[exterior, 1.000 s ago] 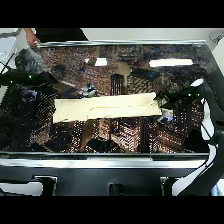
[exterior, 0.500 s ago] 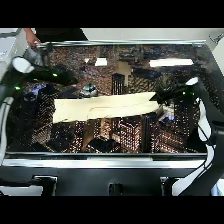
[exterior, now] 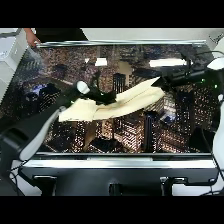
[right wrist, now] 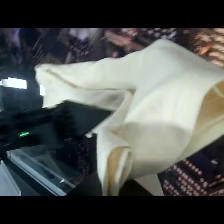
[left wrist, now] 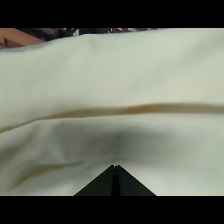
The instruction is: Fold the clothes and pants, and hang the long-sleeved shirts on hangers.
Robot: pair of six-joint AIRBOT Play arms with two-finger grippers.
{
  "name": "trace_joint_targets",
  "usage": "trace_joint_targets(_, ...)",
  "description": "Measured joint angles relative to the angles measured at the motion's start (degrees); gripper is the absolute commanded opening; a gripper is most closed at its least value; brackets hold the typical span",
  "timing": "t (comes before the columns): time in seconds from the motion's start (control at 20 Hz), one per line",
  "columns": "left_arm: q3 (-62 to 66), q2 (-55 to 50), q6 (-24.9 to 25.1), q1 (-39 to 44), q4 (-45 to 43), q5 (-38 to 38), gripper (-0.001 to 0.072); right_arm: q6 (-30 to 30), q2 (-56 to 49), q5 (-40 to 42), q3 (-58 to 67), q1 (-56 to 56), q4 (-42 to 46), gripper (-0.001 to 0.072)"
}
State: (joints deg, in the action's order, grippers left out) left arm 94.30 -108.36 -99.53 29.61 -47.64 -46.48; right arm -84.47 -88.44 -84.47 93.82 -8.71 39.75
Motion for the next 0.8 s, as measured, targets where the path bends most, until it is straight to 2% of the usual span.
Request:
trace_joint_targets(0.2,0.00,-5.53,-2.47,5.16,12.46,8.61,0.0031,-1.09,5.79,-0.74,-0.02,2.43,-0.13,0.0031)
trace_joint_targets(0.55,0.35,-8.94,-3.37,13.81,30.32,23.39,0.0031,-2.93,10.19,-0.96,-0.02,3.65,0.37,0.0031)
trace_joint_targets(0.7,0.39,-10.03,-3.26,14.38,34.18,25.07,0.0027,-3.21,9.31,-0.22,-0.02,4.74,0.94,0.0032)
trace_joint_targets(0.8,0.39,-9.79,-1.44,12.44,33.05,21.88,0.0026,-3.19,7.87,0.76,-0.02,6.54,0.96,0.0032)
